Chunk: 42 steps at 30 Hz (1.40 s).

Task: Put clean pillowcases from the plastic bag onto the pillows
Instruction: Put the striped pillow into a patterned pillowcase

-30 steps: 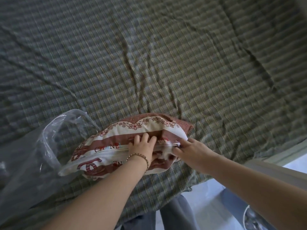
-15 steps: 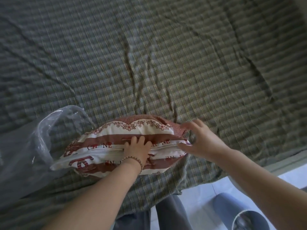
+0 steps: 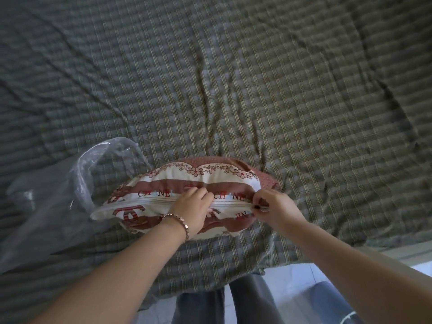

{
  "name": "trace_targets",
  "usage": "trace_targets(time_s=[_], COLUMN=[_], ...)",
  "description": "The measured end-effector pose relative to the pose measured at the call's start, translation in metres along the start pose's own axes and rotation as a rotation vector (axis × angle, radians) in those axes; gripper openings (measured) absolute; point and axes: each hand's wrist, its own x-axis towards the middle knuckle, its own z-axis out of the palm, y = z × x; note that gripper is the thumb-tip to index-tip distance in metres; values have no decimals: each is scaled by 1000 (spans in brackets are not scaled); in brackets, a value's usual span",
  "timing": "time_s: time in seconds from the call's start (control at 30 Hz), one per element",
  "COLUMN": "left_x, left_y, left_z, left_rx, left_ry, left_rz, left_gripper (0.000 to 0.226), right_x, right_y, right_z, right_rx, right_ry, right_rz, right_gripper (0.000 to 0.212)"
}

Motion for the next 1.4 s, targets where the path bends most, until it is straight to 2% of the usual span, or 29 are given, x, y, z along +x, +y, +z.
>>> trace_targets(time_s=[0.1, 0.17, 0.27, 0.33, 0.43, 0.5, 0.67, 0.8, 0.93, 1.0, 1.07, 1.13, 1.17, 1.2, 1.23, 1.33, 1.4], left_x=[3, 2, 0, 0, 0, 5, 17, 7, -38, -63, -98, -132, -151, -179, -193, -275, -320], left_y=[-4, 0, 6, 7, 10, 9, 23, 28, 29, 30, 23, 16, 12, 7, 3, -17, -27], left_z=[-2, -1, 6, 9, 2, -2, -13, -39, -76, -92, -109, -123, -129, -133, -134, -129, -119], left_rx=[39, 24, 15, -58, -165, -221, -308, -659, -899, -1154, -1524, -1901, -2009, -2092, -2142, -2247, -2256], left_ry=[12, -16, -21, 13, 18, 40, -34, 102, 254, 350, 475, 485, 443, 427, 408, 501, 561], left_rz=[7, -6, 54, 28, -204, -368, -469, -623, -692, -774, -840, -847, -837, -817, -779, -703, -720], left_gripper=[22, 24, 24, 22, 18, 21, 12, 25, 26, 26, 26, 22, 25, 30, 36, 54, 57], right_x=[3, 2, -1, 0, -2, -10, -30, -33, -48, -59, -74, -77, -82, -91, -92, -108, -127], right_y=[-8, -10, -12, -7, 17, 39, 57, 30, -6, -19, -45, -70, -88, -117, -137, -208, -245], right_z=[-8, -9, -7, -8, -19, -29, -23, -5, -4, -12, -16, -8, -8, -8, -14, 3, 17], right_rx=[472, 646, 604, 573, 444, 329, 189, 380, 1007, 1267, 1142, 1234, 1117, 1068, 1065, 1123, 1057], right_ry=[-13, -7, -42, -6, 99, 103, -59, -117, -108, -182, -232, -304, -241, -307, -428, -631, -615], right_rz=[197, 289, 328, 357, 441, 521, 583, 596, 564, 496, 444, 437, 346, 259, 237, 155, 138], right_gripper=[14, 15, 13, 15, 17, 21, 35, 27, 28, 45, 68, 85, 111, 130, 131, 108, 93])
